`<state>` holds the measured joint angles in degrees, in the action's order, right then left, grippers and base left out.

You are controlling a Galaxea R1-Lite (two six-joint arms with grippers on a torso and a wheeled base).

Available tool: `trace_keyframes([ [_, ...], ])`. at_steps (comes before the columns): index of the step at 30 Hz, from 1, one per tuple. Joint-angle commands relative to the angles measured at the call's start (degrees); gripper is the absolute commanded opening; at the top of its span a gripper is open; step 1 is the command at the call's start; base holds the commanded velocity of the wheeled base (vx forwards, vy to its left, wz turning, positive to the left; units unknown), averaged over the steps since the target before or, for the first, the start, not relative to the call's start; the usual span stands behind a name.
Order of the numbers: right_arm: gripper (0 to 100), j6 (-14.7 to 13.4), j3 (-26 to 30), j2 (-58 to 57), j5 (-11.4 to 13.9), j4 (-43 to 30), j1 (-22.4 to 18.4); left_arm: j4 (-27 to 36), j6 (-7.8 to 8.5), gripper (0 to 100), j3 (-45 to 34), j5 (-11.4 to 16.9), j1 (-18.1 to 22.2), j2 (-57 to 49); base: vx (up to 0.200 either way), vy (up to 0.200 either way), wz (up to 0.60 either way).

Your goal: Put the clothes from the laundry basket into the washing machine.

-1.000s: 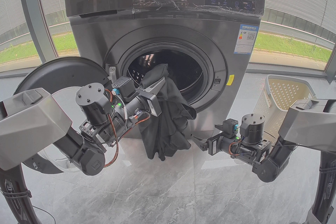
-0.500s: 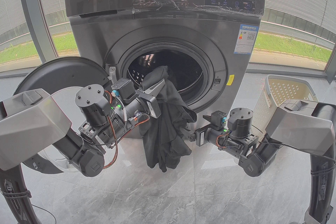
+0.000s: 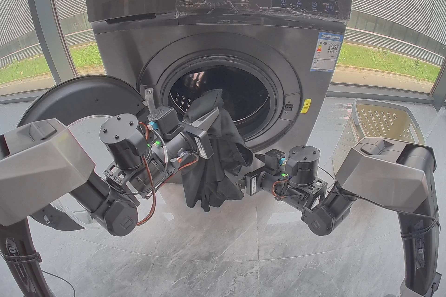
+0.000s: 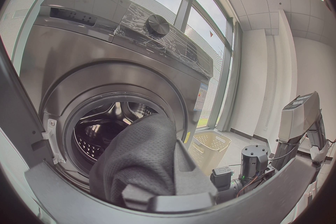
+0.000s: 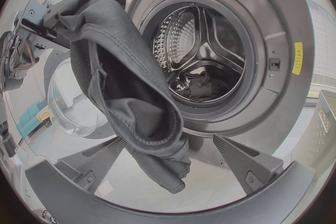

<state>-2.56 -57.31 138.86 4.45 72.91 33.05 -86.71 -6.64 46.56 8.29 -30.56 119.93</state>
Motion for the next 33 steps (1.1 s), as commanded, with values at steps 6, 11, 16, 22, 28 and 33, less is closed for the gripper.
trace_keyframes([
  [6, 100, -0.3, -3.1, 1.6, -0.1, 1.0, 0.9, 0.0, -0.21, 0, -0.1, 0.0, 0.1, 0.1, 0.0, 0.0, 0.0],
  [11, 0, -0.3, -2.9, 1.8, -0.2, 2.7, 0.8, 0.0, -0.21, 0, -0.1, 0.0, 0.2, 0.2, 0.0, 0.0, 0.0],
  [16, 0, -0.2, -0.3, 0.2, -0.2, 4.5, 0.6, 0.0, -0.12, 0, -0.2, 0.0, 1.0, 0.6, 0.0, 0.0, 0.0],
  [22, 0, -0.3, 3.3, -5.8, -0.1, 6.4, 0.8, 0.0, -0.3, 0, -1.5, 0.1, 1.6, 0.7, 0.0, 0.0, 0.0],
  [28, 0, -0.4, 5.9, -11.2, -0.4, 6.7, 1.0, -0.1, -0.12, 0, -4.5, 0.4, 1.7, 0.2, 0.0, 0.0, 0.0],
  [33, 0, -0.3, 9.8, -16.7, -0.7, 6.6, 0.9, -0.1, -0.04, 0, -6.5, 0.1, 2.1, -2.6, 0.0, 0.0, 0.0],
])
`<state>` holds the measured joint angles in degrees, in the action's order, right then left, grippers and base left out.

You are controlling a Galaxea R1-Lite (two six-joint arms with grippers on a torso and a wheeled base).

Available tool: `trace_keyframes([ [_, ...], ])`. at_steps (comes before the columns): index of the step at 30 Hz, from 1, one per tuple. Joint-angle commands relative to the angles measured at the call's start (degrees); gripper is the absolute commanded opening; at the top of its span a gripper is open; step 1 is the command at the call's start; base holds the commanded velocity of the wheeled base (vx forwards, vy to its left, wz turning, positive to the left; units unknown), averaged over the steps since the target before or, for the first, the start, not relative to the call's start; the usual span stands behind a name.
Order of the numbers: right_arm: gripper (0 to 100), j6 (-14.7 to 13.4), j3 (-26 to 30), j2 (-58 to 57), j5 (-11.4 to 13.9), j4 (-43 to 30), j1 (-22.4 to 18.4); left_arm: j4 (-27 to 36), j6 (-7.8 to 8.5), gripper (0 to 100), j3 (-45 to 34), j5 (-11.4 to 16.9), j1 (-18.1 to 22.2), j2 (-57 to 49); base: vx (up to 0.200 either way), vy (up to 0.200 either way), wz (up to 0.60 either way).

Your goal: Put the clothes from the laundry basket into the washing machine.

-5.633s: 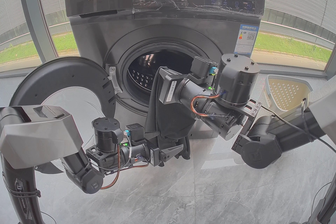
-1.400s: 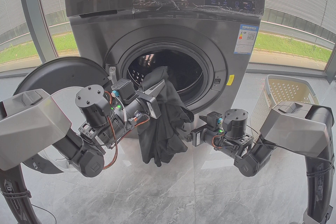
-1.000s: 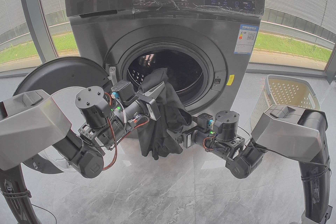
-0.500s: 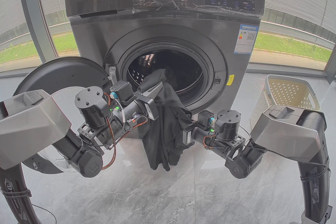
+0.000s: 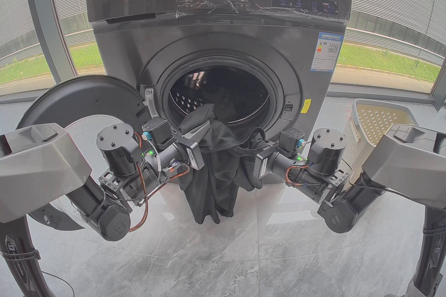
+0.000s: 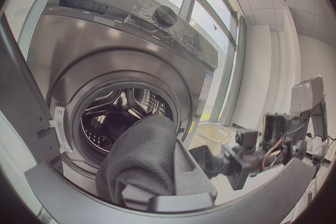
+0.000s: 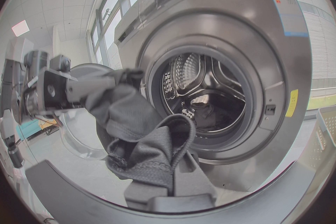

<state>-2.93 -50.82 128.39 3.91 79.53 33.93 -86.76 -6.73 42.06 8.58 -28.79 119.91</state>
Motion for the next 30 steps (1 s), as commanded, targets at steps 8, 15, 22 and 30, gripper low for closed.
trace_keyframes([
  [8, 0, -0.1, 7.0, -12.8, -0.9, 0.4, -0.3, -0.1, 0.05, 0, -6.5, 0.4, -0.1, -9.0, 0.0, 0.0, 0.0],
  [15, 0, -0.9, 13.4, -15.6, -0.7, 6.7, -0.1, -0.1, -1.18, 0, -10.2, 0.6, -0.6, -13.3, 0.0, 0.0, 0.0],
  [22, 0, -2.2, 13.4, -15.5, -0.9, 8.5, -0.2, 0.0, -1.27, 100, -10.9, 1.1, -0.9, -12.7, 0.0, 0.0, 0.0],
  [30, 0, -2.3, 9.5, -15.6, -2.7, 8.6, -0.5, 0.1, -2.59, 100, -20.3, 4.4, -3.0, -11.5, 0.0, 0.0, 0.0],
])
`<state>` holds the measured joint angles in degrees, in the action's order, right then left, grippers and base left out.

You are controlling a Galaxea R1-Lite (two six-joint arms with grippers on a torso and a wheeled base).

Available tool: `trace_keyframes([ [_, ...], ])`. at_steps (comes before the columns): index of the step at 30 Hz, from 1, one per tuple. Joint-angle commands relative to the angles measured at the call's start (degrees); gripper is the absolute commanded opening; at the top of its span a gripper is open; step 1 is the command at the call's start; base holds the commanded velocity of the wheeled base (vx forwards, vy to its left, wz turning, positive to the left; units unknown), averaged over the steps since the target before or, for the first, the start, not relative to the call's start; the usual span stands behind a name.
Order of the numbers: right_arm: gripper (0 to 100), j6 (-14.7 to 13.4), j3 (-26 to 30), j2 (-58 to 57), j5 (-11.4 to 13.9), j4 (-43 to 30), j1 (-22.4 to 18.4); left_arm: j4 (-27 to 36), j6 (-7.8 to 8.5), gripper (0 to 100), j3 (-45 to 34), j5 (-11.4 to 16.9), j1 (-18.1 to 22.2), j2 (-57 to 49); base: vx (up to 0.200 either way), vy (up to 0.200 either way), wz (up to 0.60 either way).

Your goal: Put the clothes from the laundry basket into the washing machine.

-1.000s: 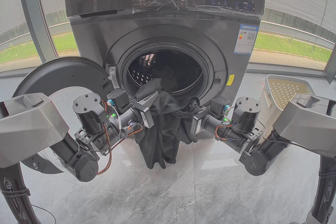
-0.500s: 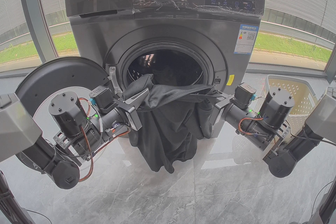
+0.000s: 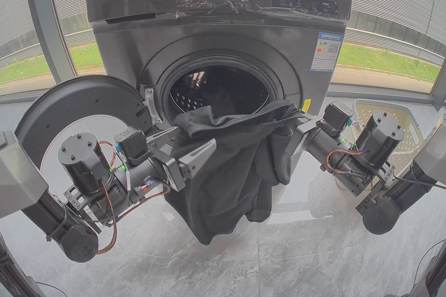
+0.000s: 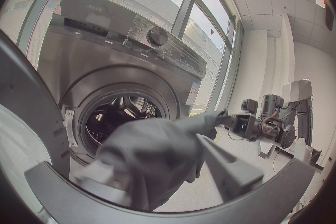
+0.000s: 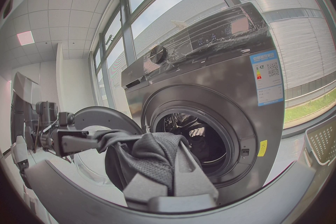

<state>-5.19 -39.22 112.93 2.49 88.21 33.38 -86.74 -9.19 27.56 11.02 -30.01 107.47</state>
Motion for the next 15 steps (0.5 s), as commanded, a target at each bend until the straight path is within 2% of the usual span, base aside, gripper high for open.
trace_keyframes([
  [1, 0, -0.1, -2.4, -0.2, -1.6, -0.1, 0.0, 0.1, -0.12, 100, -6.7, 2.6, -1.9, 1.4, 0.0, 0.0, 0.0],
  [5, 0, -0.1, -3.2, -0.3, -1.8, -0.1, -0.2, 0.0, 0.23, 100, -8.9, 3.7, -1.9, 4.4, 0.0, 0.0, 0.0],
  [15, 0, -0.1, -3.1, -0.2, -1.7, -0.1, -0.3, 0.0, 0.84, 100, -6.6, 3.7, -1.5, 10.3, 0.0, 0.0, 0.0],
])
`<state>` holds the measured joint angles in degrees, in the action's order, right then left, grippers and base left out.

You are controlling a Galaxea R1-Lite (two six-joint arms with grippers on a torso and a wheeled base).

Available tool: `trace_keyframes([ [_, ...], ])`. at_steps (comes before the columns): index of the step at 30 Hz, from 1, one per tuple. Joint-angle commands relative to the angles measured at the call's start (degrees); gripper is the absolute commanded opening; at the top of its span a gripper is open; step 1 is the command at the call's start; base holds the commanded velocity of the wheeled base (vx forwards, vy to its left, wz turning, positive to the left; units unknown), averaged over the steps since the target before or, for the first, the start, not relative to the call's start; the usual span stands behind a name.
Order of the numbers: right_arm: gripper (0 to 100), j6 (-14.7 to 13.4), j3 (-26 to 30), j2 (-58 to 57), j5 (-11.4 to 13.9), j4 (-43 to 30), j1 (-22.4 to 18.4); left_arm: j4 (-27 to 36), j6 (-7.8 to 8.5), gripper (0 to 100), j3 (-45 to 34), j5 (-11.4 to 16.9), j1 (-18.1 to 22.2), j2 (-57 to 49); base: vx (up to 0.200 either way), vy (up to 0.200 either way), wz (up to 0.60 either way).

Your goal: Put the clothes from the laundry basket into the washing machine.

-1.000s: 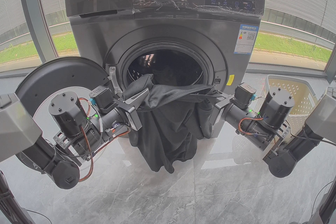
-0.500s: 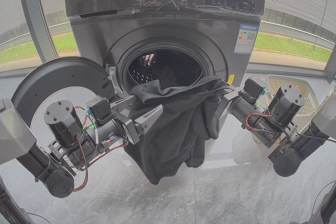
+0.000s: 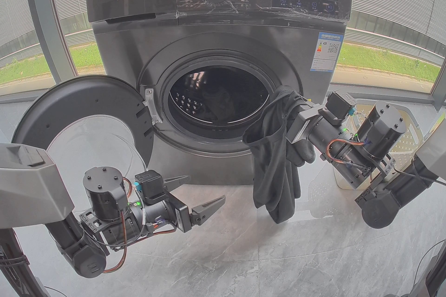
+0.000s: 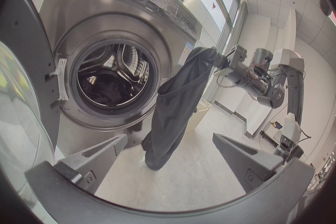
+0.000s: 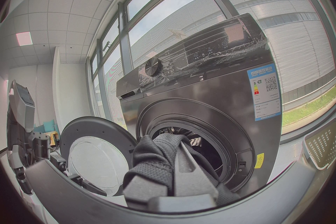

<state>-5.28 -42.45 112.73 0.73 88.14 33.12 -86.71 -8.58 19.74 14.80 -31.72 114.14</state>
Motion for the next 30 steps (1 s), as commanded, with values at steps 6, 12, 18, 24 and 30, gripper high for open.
trace_keyframes([
  [6, 0, 0.0, 0.5, -0.1, 0.1, 0.0, -0.1, 0.0, 1.99, 100, 7.7, -0.3, 1.8, 9.1, 0.0, 0.0, 0.0],
  [12, 0, 0.0, 0.6, -0.1, 0.1, 0.0, 0.6, 0.0, 2.17, 100, 11.9, 0.1, 1.7, 12.9, 0.0, 0.0, 0.0],
  [18, 0, 0.0, 0.6, -0.1, 0.1, 0.0, 0.9, -0.1, 3.31, 100, 15.5, 3.9, 1.4, 16.3, 0.0, 0.0, 0.0],
  [24, 0, -0.1, 0.6, -0.1, 0.1, 0.0, 1.6, -0.1, 6.12, 100, 19.0, 4.9, 1.3, 18.6, 0.0, 0.0, 0.0],
  [30, 0, -0.1, 1.1, -0.1, 0.1, 0.1, 2.9, 0.1, 6.47, 100, 26.9, 4.3, 1.4, 21.7, 0.0, 0.0, 0.0],
])
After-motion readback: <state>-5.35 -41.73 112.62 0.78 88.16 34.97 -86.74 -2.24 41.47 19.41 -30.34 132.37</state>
